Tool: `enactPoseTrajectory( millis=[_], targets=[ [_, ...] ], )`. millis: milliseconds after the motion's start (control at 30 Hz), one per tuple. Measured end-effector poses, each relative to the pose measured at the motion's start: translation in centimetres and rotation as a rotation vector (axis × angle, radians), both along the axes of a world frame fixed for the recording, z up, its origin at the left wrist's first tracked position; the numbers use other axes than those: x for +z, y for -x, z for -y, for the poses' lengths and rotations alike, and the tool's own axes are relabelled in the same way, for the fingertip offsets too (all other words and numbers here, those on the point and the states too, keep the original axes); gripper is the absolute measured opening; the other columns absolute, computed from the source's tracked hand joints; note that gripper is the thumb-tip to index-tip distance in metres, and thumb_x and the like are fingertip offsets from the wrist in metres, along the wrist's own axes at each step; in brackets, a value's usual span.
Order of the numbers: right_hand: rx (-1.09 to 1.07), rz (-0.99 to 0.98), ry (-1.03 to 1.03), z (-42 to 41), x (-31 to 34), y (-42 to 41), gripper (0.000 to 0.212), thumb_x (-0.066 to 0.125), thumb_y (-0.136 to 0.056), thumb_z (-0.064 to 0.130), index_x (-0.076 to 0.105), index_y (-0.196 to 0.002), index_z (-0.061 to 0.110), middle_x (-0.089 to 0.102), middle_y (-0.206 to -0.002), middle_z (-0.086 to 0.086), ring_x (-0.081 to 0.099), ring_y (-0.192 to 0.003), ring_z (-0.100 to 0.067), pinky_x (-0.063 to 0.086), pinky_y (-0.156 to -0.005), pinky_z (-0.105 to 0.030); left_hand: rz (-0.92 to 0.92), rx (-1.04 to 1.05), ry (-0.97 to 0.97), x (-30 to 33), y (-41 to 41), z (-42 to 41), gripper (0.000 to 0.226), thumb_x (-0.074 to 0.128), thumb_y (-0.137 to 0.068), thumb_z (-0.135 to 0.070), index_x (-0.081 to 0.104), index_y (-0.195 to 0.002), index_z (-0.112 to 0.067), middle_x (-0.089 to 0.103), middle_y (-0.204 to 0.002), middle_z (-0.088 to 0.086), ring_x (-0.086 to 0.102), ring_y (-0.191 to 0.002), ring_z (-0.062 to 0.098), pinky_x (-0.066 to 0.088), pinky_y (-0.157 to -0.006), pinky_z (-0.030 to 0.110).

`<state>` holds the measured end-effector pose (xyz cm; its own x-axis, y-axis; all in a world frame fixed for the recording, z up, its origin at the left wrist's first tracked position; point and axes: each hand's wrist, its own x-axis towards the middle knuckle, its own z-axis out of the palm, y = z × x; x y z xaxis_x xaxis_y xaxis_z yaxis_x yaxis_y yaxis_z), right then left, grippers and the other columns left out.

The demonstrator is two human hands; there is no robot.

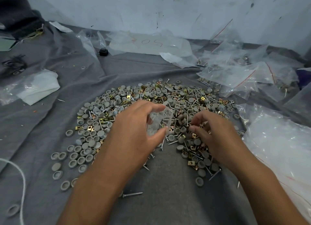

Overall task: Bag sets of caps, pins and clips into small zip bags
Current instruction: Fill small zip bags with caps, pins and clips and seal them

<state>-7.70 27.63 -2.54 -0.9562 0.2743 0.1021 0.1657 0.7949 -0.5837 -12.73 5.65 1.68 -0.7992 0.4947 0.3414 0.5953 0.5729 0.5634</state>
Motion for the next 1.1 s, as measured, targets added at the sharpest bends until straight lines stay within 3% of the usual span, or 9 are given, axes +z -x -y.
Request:
enactPoseTrajectory(
  millis=[67,200,400,533,667,800,933,1100],
  targets=[
    [0.022,-0.085,0.088,0.3,0.2,-0.2,0.016,0.071,-0.093,0.027,0.059,-0.086,0.036,0.066,-0.085,0.017,0.06,-0.087,0.002,0.043,-0.066,-0.01,0.006,-0.005,0.004,-0.1,-0.1,0.0,0.053,0.061,-0.075,-0.048,0.06,-0.126,-0.036,0.042,-0.091,-0.037,0.046,-0.1,-0.018,0.031,-0.086,-0.005],
    [0.07,-0.187,0.264,1.0,1.0,-0.1,0.017,0.071,-0.092,0.025,0.064,-0.096,0.04,0.069,-0.09,0.024,0.064,-0.087,0.006,0.046,-0.07,-0.005,0.026,-0.017,0.018,-0.2,-0.2,-0.1,0.053,0.06,-0.075,-0.05,0.057,-0.128,-0.041,0.043,-0.092,-0.038,0.047,-0.099,-0.016,0.04,-0.076,0.002],
    [0.153,-0.217,0.55,1.4,1.7,-0.2,0.021,0.068,-0.095,0.018,0.075,-0.101,0.037,0.075,-0.091,0.012,0.067,-0.077,-0.003,0.05,-0.064,-0.014,0.03,-0.012,0.019,-0.4,-0.1,-0.1,0.05,0.064,-0.077,-0.048,0.059,-0.126,-0.039,0.044,-0.092,-0.036,0.048,-0.095,-0.014,0.035,-0.081,-0.001],
    [0.228,-0.263,0.712,2.4,1.9,-0.2,0.018,0.068,-0.093,0.015,0.075,-0.102,0.03,0.078,-0.096,0.005,0.074,-0.086,-0.011,0.054,-0.063,-0.018,0.035,-0.013,0.011,-0.5,-0.2,-0.3,0.042,0.058,-0.082,-0.052,0.061,-0.122,-0.041,0.051,-0.097,-0.031,0.051,-0.089,-0.012,0.036,-0.078,0.001],
    [0.264,-0.366,0.653,3.7,2.1,-0.3,0.019,0.071,-0.088,0.019,0.073,-0.106,0.025,0.078,-0.099,0.005,0.073,-0.087,-0.009,0.053,-0.068,-0.014,0.05,-0.016,-0.089,-0.4,-0.2,-0.4,0.025,0.054,-0.09,-0.047,0.068,-0.11,-0.041,0.062,-0.1,-0.026,0.056,-0.09,-0.006,0.041,-0.076,0.006],
    [0.213,-0.484,0.587,4.3,2.2,-0.6,0.022,0.077,-0.085,0.017,0.071,-0.105,0.022,0.078,-0.097,0.007,0.075,-0.092,-0.014,0.058,-0.077,-0.022,0.073,-0.016,-0.177,-0.3,-0.3,-0.3,0.018,0.058,-0.09,-0.045,0.071,-0.102,-0.041,0.065,-0.096,-0.026,0.059,-0.093,-0.005,0.048,-0.068,0.015],
    [0.204,-0.533,0.497,4.6,2.3,-0.8,0.021,0.08,-0.083,0.018,0.069,-0.101,0.021,0.078,-0.095,0.009,0.076,-0.09,-0.012,0.061,-0.079,-0.027,0.059,-0.001,-0.17,-0.3,-0.3,-0.4,0.01,0.064,-0.086,-0.047,0.069,-0.091,-0.04,0.066,-0.094,-0.026,0.06,-0.09,-0.005,0.045,-0.075,0.01],
    [0.115,-0.497,0.562,2.7,2.6,-0.9,0.022,0.079,-0.084,0.013,0.066,-0.1,0.021,0.078,-0.094,0.005,0.076,-0.09,-0.015,0.061,-0.08,-0.03,0.056,0.105,-0.285,-0.1,0.2,0.5,0.007,0.062,-0.089,-0.042,0.067,-0.089,-0.037,0.065,-0.081,-0.022,0.051,-0.061,-0.012,0.039,-0.055,0.007]
  ],
)
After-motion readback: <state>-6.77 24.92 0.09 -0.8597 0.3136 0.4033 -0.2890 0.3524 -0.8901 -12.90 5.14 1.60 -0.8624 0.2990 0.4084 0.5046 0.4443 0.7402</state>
